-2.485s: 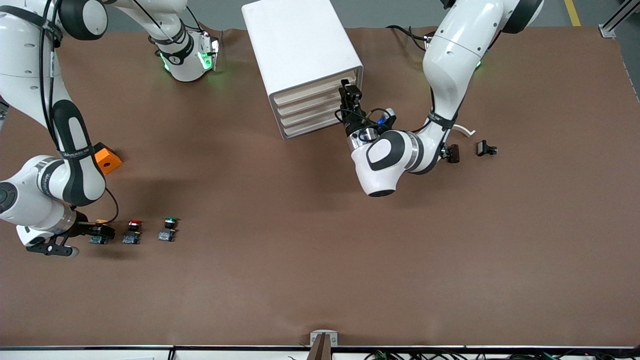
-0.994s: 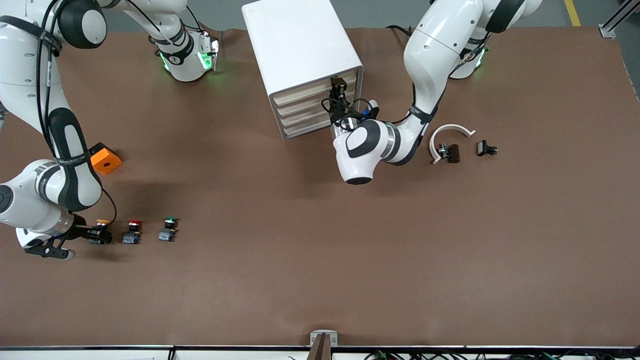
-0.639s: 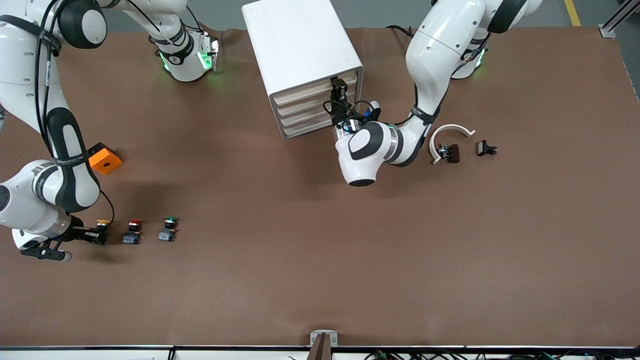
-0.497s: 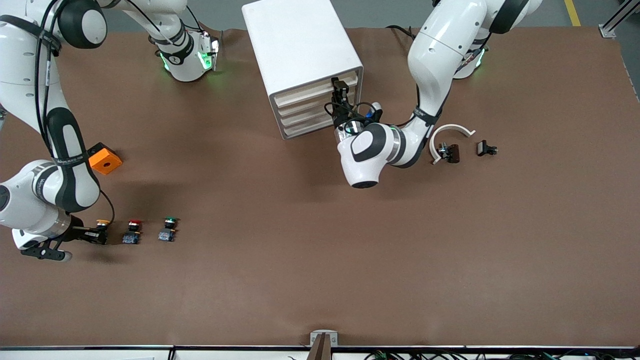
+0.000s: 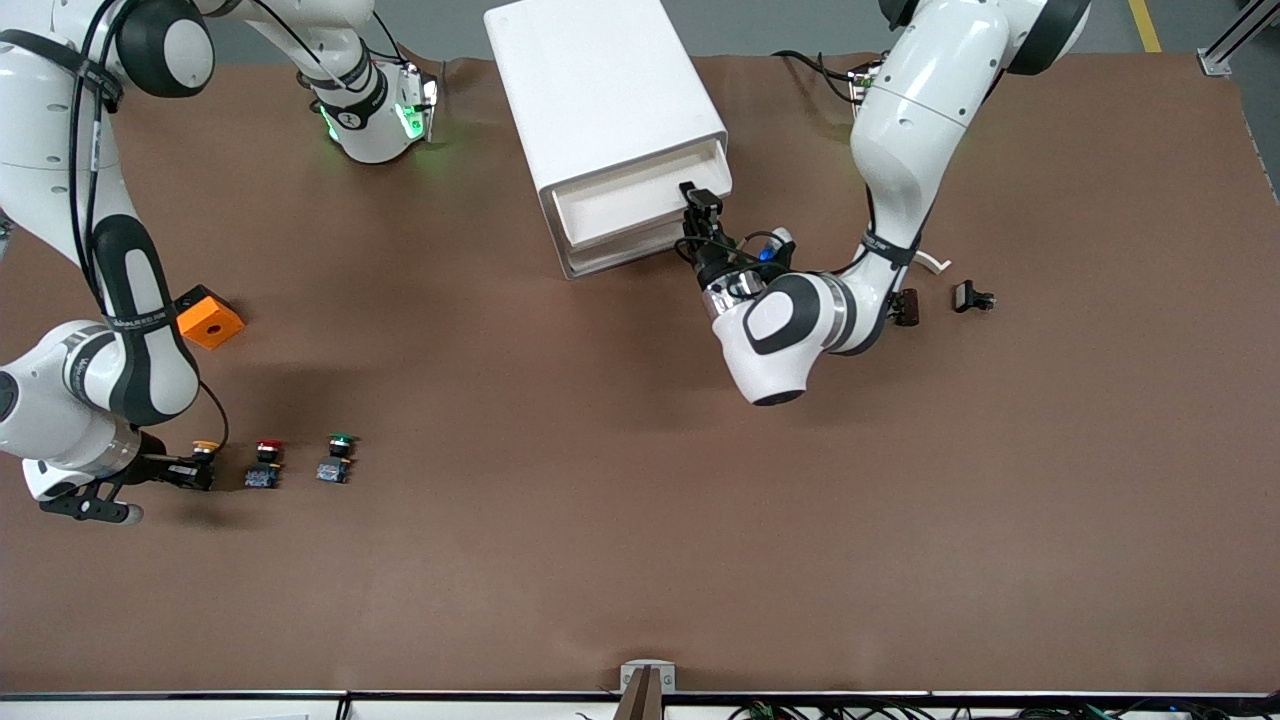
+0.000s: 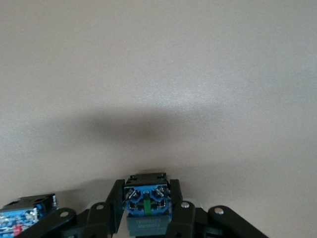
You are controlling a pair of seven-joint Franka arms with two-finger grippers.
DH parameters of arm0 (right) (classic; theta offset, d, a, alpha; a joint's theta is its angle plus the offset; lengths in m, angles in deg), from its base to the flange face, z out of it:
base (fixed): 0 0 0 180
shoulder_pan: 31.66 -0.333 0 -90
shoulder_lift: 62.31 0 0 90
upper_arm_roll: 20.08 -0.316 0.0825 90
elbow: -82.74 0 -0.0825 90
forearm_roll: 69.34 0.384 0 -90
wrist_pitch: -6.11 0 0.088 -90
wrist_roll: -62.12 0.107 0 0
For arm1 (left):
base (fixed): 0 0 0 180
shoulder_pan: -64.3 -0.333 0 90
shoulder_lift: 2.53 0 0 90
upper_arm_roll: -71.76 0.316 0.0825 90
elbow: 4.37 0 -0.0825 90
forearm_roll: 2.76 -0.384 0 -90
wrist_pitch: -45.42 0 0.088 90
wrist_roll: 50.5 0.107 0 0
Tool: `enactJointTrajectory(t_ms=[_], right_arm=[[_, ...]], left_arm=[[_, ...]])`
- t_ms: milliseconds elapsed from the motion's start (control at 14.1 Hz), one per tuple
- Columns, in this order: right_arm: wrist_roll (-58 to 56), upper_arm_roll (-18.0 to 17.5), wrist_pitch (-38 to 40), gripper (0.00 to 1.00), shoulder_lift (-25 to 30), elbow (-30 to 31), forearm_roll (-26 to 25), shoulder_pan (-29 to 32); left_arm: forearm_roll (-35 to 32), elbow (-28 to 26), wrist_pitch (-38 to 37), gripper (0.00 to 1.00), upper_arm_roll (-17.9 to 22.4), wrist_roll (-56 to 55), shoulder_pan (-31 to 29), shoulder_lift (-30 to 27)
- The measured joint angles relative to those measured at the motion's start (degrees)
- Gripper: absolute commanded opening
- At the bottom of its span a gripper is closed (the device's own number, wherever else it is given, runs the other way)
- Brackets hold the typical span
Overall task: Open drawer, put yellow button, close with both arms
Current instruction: 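Pull the drawer open with the left gripper while the right gripper lifts the button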
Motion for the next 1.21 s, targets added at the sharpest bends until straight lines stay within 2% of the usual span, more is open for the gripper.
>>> enactJointTrajectory(t_ms=[284,497,710,923,1207], right_arm=[[1.64,-0.25,6.11,0.00,0.50,-2.27,0.15,-0.82],[7.87,-0.39,16.20,0.00,4.64,-3.60,0.24,-2.81],[19.09,-0.63,25.12,0.00,13.54,-2.83,0.32,-8.03],[33.25,-0.81,31.16,0.00,23.89,0.79,0.35,-15.59],[53.20,-0.92,39.28,0.00,34.65,3.23,0.31,-27.11]], left_arm=[[0.08,0.33,0.34,0.15,0.04,0.07,-3.08,0.02],[0.09,1.12,0.59,0.15,0.07,0.10,-4.99,0.02],[0.09,1.58,0.94,0.17,0.09,0.10,-6.05,0.02],[0.10,1.69,1.00,0.19,0.12,0.12,-6.98,0.02],[0.10,1.76,0.99,0.19,0.15,0.22,-8.72,0.02]])
